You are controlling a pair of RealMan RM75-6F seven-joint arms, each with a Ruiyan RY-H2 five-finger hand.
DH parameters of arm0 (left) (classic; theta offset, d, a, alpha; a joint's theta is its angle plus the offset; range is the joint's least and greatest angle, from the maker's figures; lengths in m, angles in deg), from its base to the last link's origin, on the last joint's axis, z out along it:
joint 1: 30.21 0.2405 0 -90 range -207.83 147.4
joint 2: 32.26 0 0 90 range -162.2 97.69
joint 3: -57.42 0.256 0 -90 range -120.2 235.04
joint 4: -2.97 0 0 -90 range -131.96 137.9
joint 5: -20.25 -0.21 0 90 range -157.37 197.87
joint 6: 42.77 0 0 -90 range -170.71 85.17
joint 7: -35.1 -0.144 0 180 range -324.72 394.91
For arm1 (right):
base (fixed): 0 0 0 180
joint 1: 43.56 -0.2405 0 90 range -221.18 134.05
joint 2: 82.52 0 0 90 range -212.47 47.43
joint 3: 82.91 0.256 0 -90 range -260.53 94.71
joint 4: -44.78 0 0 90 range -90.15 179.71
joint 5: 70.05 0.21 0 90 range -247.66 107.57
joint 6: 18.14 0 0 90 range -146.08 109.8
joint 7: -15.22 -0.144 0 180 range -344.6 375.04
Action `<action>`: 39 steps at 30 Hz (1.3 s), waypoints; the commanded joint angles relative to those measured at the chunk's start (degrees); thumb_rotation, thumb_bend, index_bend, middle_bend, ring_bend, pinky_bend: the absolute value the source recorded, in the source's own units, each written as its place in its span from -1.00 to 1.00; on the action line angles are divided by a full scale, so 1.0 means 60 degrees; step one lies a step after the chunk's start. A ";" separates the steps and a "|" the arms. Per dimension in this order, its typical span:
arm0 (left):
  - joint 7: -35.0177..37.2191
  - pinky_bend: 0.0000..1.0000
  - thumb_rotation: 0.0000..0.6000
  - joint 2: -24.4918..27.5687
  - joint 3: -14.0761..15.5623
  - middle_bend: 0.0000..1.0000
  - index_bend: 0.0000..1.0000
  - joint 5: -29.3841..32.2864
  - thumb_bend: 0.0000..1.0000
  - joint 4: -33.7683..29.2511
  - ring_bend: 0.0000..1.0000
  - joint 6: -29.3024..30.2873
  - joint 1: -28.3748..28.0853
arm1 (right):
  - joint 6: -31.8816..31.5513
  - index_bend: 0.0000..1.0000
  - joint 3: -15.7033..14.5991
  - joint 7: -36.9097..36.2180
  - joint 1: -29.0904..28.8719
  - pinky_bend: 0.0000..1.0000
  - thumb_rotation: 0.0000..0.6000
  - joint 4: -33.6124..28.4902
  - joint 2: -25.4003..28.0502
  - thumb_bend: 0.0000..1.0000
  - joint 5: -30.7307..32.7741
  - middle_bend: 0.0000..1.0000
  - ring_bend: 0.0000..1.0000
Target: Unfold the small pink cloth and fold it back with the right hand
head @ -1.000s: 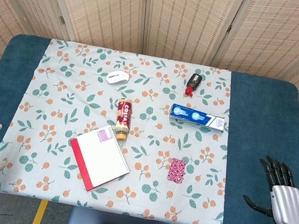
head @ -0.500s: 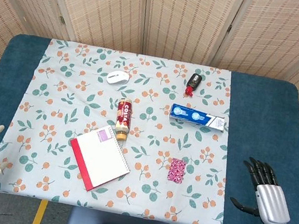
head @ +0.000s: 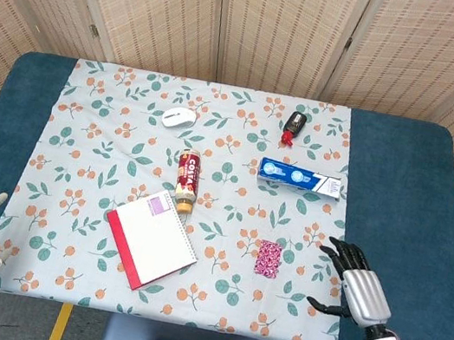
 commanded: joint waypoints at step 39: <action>0.0245 -1.00 1.00 -0.0012 0.0067 -0.89 -0.78 -0.0030 -0.42 0.0193 -0.81 0.0034 0.0090 | 0.2836 -0.42 0.0319 0.2144 -0.2560 -1.00 -0.07 0.2223 -0.3038 -0.59 0.2068 -0.86 -1.00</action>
